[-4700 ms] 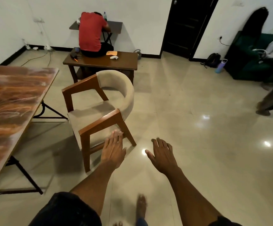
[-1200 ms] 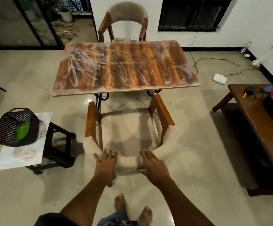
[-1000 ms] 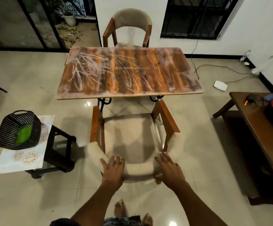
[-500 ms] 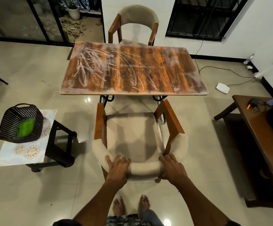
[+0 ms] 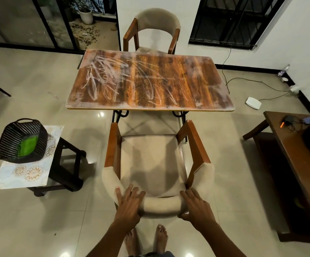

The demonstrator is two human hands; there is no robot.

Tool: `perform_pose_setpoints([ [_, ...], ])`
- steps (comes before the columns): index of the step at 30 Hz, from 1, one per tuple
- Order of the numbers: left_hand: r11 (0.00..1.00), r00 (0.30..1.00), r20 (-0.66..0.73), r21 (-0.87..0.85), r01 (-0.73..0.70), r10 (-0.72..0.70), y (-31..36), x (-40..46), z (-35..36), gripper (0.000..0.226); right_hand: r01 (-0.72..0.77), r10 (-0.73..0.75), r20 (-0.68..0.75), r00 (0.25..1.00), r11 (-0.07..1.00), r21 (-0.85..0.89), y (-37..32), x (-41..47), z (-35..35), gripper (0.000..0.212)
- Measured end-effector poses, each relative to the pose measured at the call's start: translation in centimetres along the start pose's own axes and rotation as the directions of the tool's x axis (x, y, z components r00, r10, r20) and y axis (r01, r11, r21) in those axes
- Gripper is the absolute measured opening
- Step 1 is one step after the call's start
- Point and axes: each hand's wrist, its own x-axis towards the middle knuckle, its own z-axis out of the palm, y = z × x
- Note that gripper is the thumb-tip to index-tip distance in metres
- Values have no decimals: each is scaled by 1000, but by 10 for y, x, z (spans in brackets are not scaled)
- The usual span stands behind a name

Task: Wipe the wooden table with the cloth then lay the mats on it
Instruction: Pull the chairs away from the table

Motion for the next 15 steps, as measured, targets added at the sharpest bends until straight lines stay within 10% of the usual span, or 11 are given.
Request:
perform_pose_setpoints([
  [7, 972, 966, -109, -10, 234, -234, 17, -2, -12, 100, -86, 82, -101, 991, 996, -35, 25, 9, 35, 124],
  [15, 970, 965, -104, 6, 243, -241, 18, 11, -30, 91, -90, 90, -6, 996, 996, -2, 19, 33, 16, 83],
])
